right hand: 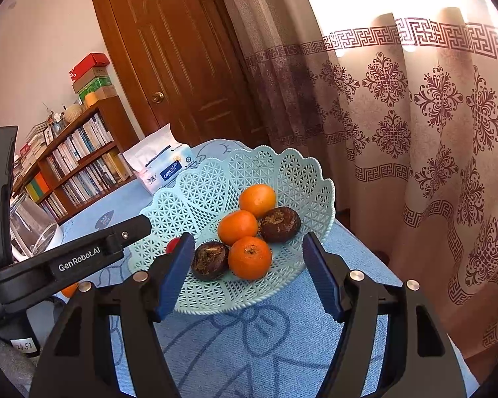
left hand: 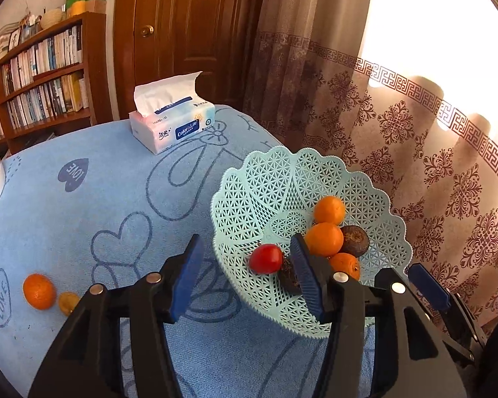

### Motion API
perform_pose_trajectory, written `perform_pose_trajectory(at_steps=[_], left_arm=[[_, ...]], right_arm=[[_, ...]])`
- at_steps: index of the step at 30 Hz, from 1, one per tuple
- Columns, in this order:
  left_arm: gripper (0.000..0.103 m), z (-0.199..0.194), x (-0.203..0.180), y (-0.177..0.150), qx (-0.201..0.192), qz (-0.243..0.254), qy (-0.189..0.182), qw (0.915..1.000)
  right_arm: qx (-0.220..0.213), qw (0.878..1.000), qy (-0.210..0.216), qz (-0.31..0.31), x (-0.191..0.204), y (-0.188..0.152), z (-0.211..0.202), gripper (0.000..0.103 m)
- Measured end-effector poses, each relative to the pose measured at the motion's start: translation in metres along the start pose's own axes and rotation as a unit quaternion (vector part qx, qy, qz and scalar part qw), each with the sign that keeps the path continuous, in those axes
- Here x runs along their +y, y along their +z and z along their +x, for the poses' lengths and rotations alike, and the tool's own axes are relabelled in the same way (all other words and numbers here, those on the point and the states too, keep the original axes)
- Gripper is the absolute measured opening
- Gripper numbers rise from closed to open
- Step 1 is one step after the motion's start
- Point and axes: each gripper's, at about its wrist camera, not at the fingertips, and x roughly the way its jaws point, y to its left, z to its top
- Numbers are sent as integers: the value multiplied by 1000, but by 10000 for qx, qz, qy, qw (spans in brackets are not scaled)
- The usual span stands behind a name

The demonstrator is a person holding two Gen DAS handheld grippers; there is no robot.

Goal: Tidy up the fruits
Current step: 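Lower the red tomato into the teal basket and open the left tool, then move the left tool back to the table and grasp a mandarin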

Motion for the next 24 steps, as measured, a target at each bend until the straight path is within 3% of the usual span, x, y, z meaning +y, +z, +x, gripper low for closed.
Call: perform_pose_trajectory(at_steps=[5,10,24], left_arm=[[55,-5,13,0,-43,-157,77,9998],[67,-11,23,-2,-82,-270,204,9994],[67,-38,65,-3,-255,-618,563,9962]], right_arm=[[-56,10000,-4,9,0,0,-2,69],[-189,9998,7,-21,1,0,-6,76],[-490,9979,203,-378,14,-1,-17,81]])
